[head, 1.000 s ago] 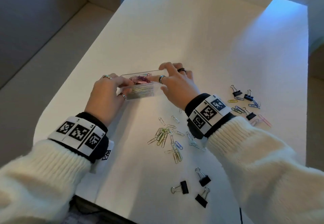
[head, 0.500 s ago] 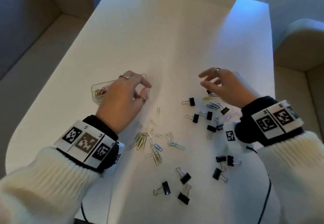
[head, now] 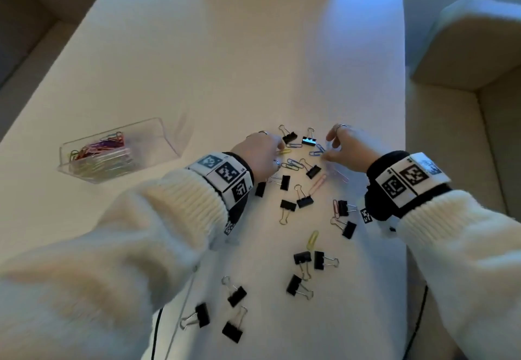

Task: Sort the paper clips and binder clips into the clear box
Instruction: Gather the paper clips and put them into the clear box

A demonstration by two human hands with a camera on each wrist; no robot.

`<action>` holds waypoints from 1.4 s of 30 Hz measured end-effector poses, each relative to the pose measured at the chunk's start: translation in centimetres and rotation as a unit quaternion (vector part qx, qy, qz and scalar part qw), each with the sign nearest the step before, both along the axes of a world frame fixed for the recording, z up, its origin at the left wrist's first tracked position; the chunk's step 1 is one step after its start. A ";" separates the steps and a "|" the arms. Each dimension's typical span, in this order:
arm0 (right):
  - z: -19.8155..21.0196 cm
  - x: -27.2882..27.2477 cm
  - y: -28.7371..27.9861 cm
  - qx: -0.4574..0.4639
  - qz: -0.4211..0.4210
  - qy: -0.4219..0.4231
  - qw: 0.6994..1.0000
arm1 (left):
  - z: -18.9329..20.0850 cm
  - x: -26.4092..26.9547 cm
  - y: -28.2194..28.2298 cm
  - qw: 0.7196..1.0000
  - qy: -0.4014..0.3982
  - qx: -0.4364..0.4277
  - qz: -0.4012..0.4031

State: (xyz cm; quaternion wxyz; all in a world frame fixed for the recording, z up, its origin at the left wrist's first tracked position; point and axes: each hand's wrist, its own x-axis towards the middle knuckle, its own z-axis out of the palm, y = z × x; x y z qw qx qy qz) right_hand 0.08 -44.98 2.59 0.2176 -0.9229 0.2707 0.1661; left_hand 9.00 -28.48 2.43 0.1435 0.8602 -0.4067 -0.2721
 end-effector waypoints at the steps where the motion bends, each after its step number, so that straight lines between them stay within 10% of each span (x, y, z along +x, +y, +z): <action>1: -0.2 0.2 -0.2 -0.002 0.006 0.000 1.000 | -0.4 0.0 -0.7 1.000 -0.002 0.003 -0.001; 23: -1.8 0.6 -0.8 0.015 0.092 -0.035 0.995 | -1.3 -0.7 -2.2 0.994 0.072 -0.061 0.057; 42: -1.9 0.1 -1.6 0.090 0.104 -0.120 0.983 | -2.5 -0.6 -2.4 0.997 0.033 -0.058 -0.044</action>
